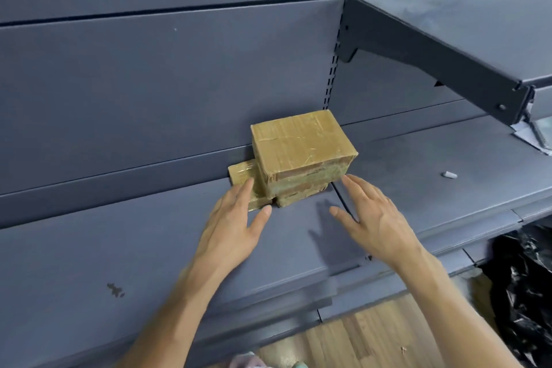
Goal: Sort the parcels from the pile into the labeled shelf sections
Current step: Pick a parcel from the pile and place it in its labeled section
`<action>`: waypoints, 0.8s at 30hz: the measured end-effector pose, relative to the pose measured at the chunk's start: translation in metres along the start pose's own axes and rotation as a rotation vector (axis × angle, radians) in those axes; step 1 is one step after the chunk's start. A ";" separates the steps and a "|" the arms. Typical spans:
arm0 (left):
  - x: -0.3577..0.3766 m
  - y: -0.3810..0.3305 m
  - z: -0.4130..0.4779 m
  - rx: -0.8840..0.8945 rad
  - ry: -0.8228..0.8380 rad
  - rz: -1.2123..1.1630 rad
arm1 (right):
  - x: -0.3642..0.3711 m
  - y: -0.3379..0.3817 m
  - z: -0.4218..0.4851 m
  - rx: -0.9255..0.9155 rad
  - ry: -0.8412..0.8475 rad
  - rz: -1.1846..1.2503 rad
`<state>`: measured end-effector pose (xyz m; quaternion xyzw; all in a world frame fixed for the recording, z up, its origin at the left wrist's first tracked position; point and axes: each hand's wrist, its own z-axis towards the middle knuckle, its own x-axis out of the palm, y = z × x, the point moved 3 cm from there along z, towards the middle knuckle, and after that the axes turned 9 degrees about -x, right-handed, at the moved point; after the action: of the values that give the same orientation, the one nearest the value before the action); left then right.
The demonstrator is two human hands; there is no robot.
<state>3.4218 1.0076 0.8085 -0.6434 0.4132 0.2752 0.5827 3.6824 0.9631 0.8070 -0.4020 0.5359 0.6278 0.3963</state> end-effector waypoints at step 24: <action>-0.001 -0.004 0.084 0.033 0.291 -0.468 | 0.012 -0.007 0.057 0.426 -0.215 0.463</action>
<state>3.4358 1.0901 0.7975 -0.7447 0.3371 0.0309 0.5752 3.6801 1.0212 0.7992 -0.1091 0.6875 0.6138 0.3725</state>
